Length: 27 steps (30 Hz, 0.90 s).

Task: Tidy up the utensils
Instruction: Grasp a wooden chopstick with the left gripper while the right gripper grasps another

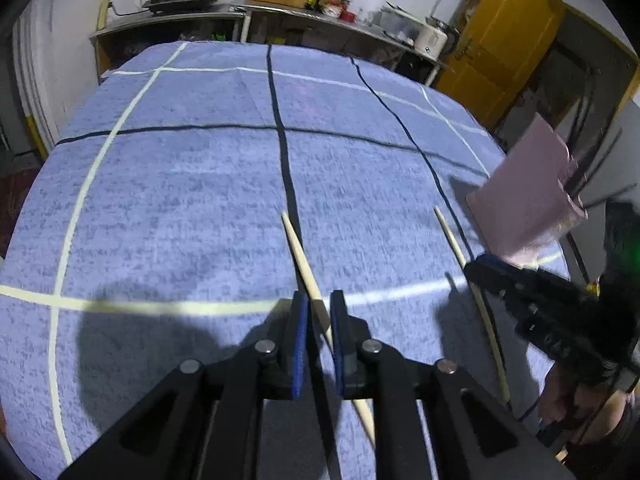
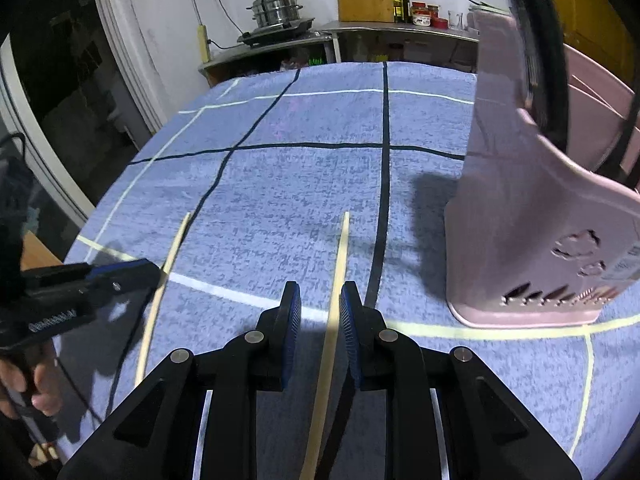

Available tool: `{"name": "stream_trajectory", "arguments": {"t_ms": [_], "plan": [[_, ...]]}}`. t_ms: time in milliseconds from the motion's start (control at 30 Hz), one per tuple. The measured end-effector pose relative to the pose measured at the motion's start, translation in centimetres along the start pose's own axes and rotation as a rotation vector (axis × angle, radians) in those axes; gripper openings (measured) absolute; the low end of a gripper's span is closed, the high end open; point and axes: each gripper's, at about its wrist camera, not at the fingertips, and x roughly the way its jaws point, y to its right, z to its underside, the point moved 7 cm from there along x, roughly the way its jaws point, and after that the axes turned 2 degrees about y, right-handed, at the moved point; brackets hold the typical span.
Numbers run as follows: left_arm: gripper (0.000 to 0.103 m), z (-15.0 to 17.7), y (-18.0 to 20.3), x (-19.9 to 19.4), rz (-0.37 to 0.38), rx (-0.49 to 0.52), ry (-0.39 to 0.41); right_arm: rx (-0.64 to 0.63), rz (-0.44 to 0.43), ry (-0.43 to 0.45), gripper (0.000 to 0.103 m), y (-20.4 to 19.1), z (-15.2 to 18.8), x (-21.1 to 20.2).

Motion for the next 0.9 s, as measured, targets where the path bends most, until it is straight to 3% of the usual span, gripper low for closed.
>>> {"name": "stream_trajectory", "arguments": {"t_ms": [600, 767, 900], "plan": [[0.016, -1.9, -0.3, 2.6, -0.017, -0.033, -0.009, -0.018, 0.075, -0.041, 0.022, 0.0, -2.2, 3.5], [0.016, -2.3, -0.1, 2.9, -0.044, -0.011, -0.020, -0.042, 0.094, -0.053, 0.008, -0.4, -2.6, 4.0], [0.009, -2.3, 0.1, 3.0, -0.084, 0.020, -0.022, -0.048, 0.080, -0.061, 0.006, -0.7, -2.6, 3.9]]}}
